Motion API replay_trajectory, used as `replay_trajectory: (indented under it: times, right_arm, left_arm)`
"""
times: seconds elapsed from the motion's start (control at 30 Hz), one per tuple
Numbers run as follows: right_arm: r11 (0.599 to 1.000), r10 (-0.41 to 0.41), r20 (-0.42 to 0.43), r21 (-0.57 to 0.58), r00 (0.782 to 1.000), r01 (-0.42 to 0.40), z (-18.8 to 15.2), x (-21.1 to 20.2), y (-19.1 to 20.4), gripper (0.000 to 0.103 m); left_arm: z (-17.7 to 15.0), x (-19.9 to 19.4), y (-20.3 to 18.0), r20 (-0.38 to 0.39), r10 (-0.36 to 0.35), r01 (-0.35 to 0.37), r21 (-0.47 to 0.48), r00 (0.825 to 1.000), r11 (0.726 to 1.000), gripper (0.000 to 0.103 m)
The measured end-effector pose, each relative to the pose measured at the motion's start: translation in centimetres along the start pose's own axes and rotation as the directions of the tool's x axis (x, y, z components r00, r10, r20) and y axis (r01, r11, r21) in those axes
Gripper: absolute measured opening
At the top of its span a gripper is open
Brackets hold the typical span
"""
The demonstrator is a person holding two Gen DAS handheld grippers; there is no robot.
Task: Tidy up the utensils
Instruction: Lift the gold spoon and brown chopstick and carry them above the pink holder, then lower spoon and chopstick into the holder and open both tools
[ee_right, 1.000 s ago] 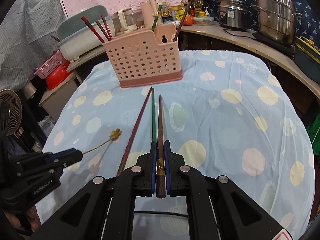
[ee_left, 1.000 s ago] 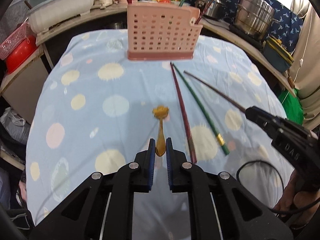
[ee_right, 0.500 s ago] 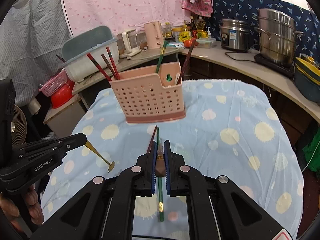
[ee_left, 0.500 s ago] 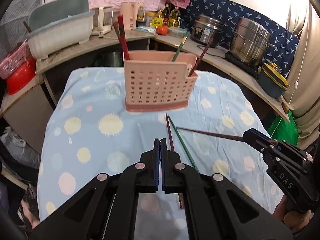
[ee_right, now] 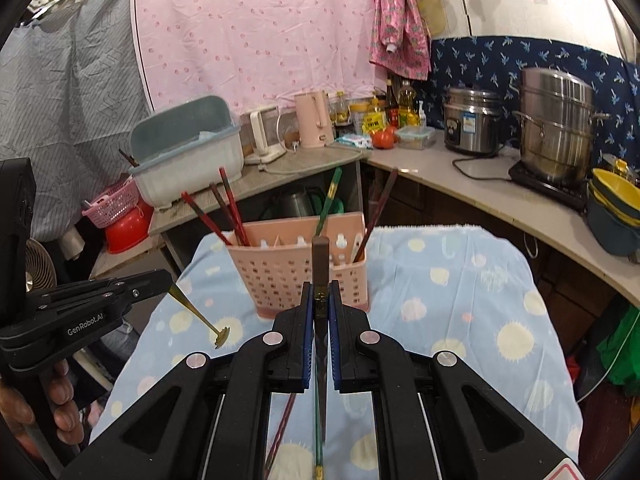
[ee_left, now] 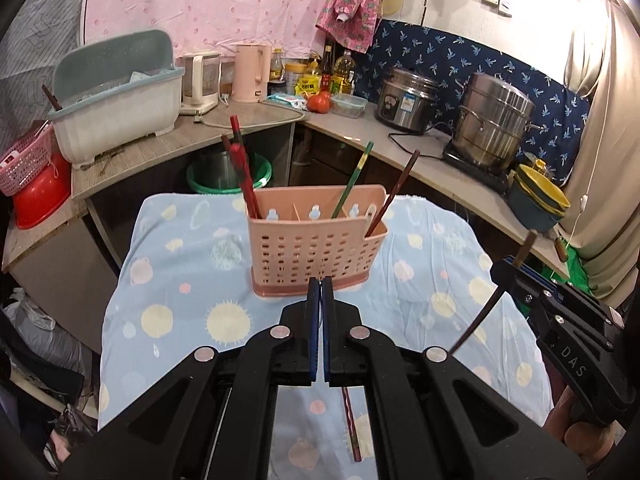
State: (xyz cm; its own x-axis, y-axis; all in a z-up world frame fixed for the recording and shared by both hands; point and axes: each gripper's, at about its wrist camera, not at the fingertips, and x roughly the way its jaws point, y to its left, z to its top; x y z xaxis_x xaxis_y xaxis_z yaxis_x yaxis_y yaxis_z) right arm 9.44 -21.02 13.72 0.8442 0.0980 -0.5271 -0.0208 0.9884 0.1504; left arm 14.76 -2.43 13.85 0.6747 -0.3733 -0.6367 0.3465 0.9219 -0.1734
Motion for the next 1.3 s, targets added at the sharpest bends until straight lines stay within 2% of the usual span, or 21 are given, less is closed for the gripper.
replay_trajectory:
  times: [0.37,0.7,1.0,1.3]
  right_arm:
    - [1.0,0.012,0.117,0.008,0.993,-0.013,7.2,0.0,-0.2,0.007]
    - [1.0,-0.003,0.211,0.002,0.977,0.002,14.1,2.1,0.7,0.007]
    - [1.0,0.007,0.21,0.019,0.978,-0.012,15.3,6.1,1.6,0.007]
    - [0.999,0.014,0.134,0.029,0.991,-0.018,13.5,10.4,1.6,0.007]
  left_arm:
    - [7.2,-1.1,-1.1,0.088,-0.006,0.004,0.025,0.996,1.0,0.001]
    - [12.5,0.9,-1.5,0.114,-0.036,0.035,0.008,0.993,0.999,0.001]
    - [13.3,4.6,-0.9,0.071,-0.037,0.037,-0.006,0.997,0.999,0.001]
    - [12.4,8.3,0.5,0.008,-0.031,0.031,-0.03,0.999,0.999,0.001]
